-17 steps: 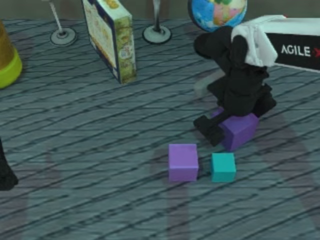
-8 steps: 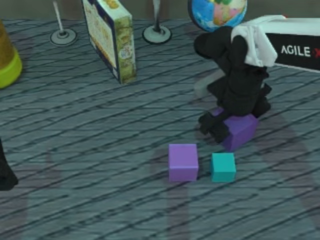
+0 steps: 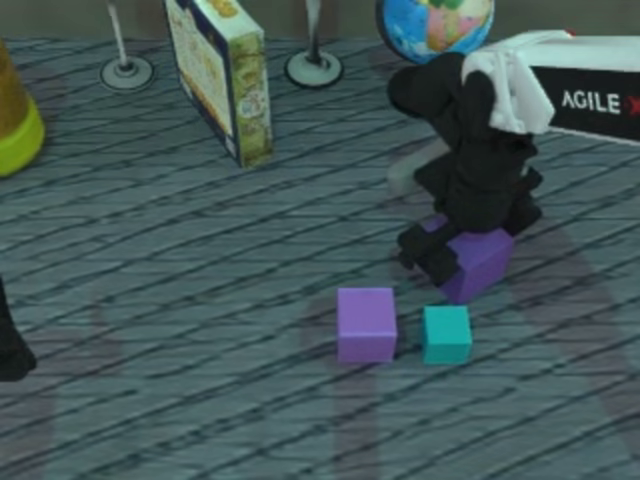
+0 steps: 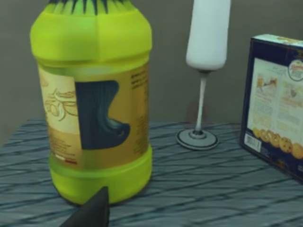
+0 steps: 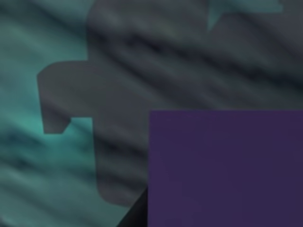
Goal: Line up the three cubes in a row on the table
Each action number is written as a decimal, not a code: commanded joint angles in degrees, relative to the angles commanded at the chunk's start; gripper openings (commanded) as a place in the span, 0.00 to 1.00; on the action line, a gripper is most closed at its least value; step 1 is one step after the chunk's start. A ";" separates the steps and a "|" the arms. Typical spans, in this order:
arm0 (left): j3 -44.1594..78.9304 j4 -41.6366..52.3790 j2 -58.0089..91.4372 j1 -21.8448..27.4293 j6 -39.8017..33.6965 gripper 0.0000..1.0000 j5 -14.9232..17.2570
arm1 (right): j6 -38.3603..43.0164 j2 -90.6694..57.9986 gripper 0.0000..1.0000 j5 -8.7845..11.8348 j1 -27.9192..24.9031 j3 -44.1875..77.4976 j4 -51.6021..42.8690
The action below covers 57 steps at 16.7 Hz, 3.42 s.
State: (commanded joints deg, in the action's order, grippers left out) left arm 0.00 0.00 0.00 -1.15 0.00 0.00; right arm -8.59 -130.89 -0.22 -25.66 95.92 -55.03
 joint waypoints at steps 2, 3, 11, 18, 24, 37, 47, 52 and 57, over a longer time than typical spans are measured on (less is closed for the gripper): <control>0.00 0.00 0.00 0.00 0.00 1.00 0.00 | 0.00 0.00 0.00 0.00 0.00 0.00 0.00; 0.00 0.00 0.00 0.00 0.00 1.00 0.00 | 0.00 0.00 0.00 0.00 0.00 0.00 0.00; 0.00 0.00 0.00 0.00 0.00 1.00 0.00 | 0.15 1.62 0.00 0.07 0.05 3.50 -4.44; 0.00 0.00 0.00 0.00 0.00 1.00 0.00 | -0.02 4.51 0.00 0.10 -0.34 9.80 -13.87; 0.00 0.00 0.00 0.00 0.00 1.00 0.00 | 3.84 2.10 0.00 0.05 -2.19 13.45 -15.65; 0.00 0.00 0.00 0.00 0.00 1.00 0.00 | 56.44 -16.83 0.00 -0.45 -23.69 50.63 -34.50; 0.00 0.00 0.00 0.00 0.00 1.00 0.00 | 60.99 -17.24 0.00 -0.53 -25.71 51.90 -33.60; 0.00 0.00 0.00 0.00 0.00 1.00 0.00 | 61.12 -15.59 0.00 -0.53 -25.85 38.20 -22.71; 0.00 0.00 0.00 0.00 0.00 1.00 0.00 | 61.18 -15.01 0.00 -0.55 -26.17 32.62 -17.36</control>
State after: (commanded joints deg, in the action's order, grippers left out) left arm 0.00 0.00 0.00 -1.15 0.00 0.00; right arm 52.59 -145.90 -0.78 -51.83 128.54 -72.38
